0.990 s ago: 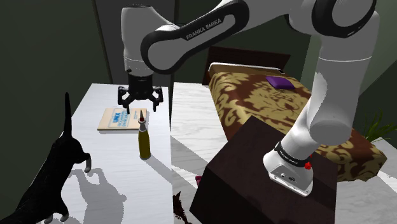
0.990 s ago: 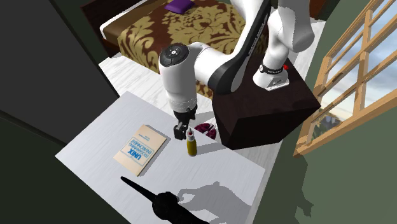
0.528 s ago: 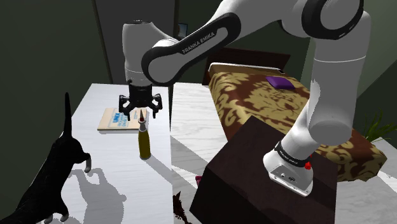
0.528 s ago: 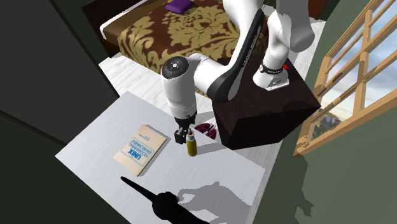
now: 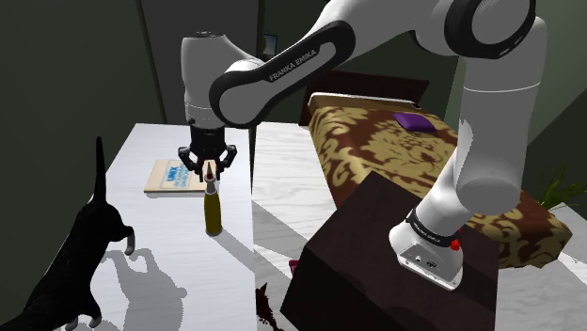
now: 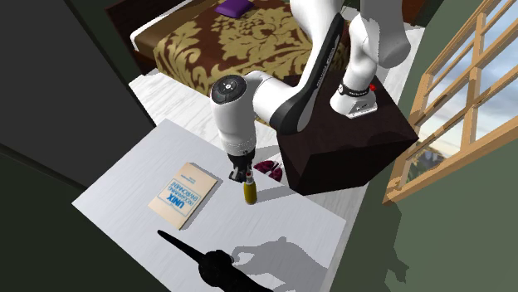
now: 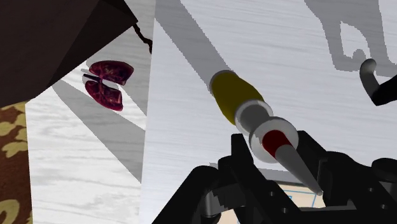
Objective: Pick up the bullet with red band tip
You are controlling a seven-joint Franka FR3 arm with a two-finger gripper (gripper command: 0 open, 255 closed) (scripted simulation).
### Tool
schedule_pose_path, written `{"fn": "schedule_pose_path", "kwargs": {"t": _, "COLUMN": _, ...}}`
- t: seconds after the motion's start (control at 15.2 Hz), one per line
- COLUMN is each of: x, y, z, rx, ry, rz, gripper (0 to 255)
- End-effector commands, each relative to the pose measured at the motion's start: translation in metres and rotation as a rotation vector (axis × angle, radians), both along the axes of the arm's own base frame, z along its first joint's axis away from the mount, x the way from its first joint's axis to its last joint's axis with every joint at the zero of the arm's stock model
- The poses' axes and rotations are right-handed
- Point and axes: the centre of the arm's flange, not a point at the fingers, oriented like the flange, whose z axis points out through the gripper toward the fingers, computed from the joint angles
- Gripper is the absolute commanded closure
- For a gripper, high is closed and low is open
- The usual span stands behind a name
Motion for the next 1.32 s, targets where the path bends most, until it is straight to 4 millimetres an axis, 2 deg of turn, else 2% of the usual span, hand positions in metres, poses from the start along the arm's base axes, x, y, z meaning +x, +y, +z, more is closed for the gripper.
{"fn": "schedule_pose_path", "kwargs": {"t": 0.0, "x": 0.0, "y": 0.0, "z": -0.001, "rx": 0.0, "ry": 0.001, "rz": 0.0, "gripper": 255}}
{"fn": "schedule_pose_path", "kwargs": {"t": 0.13, "x": 0.0, "y": 0.0, "z": -0.001, "rx": -0.001, "ry": 0.001, "rz": 0.0, "gripper": 255}}
{"fn": "schedule_pose_path", "kwargs": {"t": 1.12, "x": 0.0, "y": 0.0, "z": 0.079, "rx": -0.001, "ry": 0.001, "rz": 0.0, "gripper": 255}}
{"fn": "schedule_pose_path", "kwargs": {"t": 1.25, "x": 0.0, "y": 0.0, "z": 0.079, "rx": -0.001, "ry": 0.001, "rz": 0.0, "gripper": 255}}
